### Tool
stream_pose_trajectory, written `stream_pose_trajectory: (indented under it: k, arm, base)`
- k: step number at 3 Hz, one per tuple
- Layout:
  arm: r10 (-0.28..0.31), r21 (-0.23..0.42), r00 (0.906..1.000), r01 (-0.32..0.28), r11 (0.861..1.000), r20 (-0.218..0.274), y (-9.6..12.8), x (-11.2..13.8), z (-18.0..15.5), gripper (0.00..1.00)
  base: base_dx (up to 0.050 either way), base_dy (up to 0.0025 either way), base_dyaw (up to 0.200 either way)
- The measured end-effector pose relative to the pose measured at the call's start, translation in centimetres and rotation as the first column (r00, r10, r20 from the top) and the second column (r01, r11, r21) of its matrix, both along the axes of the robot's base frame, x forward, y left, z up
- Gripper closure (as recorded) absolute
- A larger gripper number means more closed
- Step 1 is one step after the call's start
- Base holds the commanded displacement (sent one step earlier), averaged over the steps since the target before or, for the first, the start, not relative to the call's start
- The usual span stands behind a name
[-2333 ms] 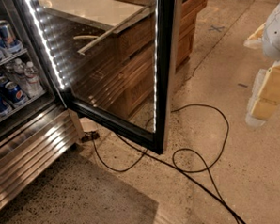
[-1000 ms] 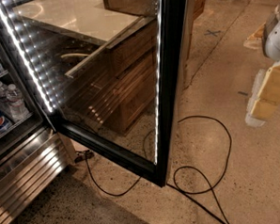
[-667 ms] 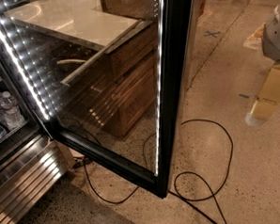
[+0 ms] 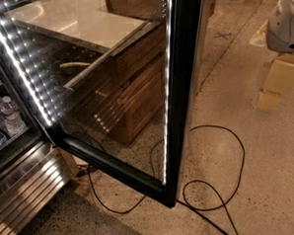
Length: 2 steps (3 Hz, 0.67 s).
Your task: Close right fridge door
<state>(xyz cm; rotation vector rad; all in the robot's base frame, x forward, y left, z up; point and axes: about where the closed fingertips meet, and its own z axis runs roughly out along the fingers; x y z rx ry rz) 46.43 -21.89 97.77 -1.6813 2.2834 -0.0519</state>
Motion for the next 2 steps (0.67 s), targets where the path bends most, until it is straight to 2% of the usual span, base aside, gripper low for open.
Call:
stream_pose_trajectory:
  k: [1, 2]
  arm:
    - [0.04, 0.037, 0.999, -0.039, 0.999, -0.022, 1.98, 4.31, -0.11, 0.0]
    - [0.04, 0.037, 0.999, -0.039, 0.999, -0.022, 1.98, 4.31, -0.11, 0.0]
  base:
    - [0.0, 0.0, 0.0]
    - [0.0, 0.0, 0.0]
